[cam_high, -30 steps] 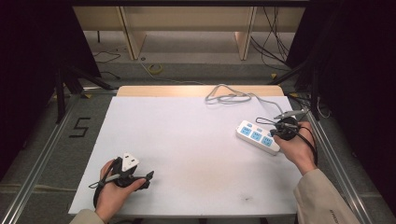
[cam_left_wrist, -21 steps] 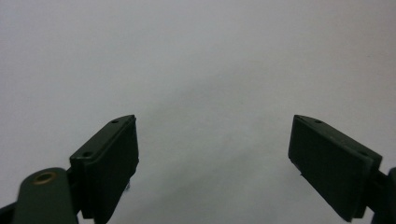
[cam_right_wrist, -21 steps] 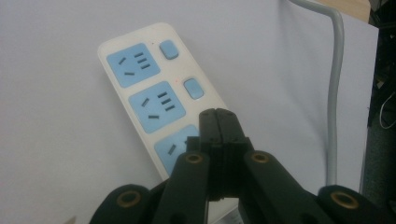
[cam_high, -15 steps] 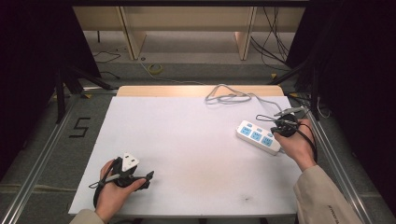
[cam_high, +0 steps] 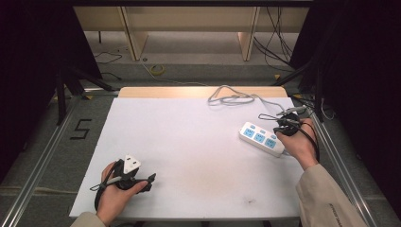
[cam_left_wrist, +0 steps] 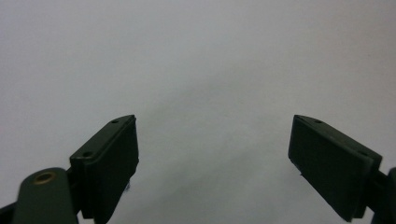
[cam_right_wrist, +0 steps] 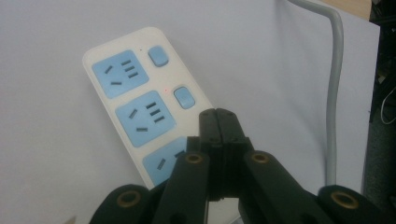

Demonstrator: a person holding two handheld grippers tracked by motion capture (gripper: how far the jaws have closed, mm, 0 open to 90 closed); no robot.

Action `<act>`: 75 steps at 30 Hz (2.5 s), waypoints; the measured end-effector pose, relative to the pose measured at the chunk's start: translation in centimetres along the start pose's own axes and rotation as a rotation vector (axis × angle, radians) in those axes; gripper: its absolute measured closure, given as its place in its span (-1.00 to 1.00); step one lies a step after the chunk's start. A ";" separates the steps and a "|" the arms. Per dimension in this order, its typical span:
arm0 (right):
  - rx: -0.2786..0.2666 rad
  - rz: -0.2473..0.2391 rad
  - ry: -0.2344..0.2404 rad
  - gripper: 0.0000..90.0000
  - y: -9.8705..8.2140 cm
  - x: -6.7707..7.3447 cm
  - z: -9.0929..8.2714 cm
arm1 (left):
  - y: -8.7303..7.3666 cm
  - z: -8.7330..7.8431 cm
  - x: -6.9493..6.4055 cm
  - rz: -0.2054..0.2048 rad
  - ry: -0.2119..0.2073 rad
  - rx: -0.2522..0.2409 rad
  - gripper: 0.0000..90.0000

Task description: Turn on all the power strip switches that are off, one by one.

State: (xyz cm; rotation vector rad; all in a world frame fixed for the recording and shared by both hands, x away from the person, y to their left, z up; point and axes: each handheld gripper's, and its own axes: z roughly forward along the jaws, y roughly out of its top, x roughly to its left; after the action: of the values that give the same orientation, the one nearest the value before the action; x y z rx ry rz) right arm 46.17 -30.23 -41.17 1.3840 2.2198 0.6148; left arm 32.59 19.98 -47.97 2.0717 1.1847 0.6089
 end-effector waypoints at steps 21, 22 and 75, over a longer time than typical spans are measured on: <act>0.031 0.014 0.001 1.00 0.1 -0.4 1.1 | 0.0 0.0 0.0 0.000 -0.001 -0.001 -0.65; 0.032 0.015 0.001 1.00 0.1 -0.4 1.1 | 0.0 0.0 0.0 0.000 -0.001 -0.001 -0.65; 0.114 0.020 0.008 1.00 0.1 -0.7 3.1 | 0.0 0.1 0.0 0.006 -0.009 -0.002 -0.65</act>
State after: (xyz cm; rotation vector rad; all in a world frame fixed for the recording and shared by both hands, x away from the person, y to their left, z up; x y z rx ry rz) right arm 48.38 -30.39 -43.50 1.4631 2.2808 0.5084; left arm 32.62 19.93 -48.02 2.0744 1.1730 0.6025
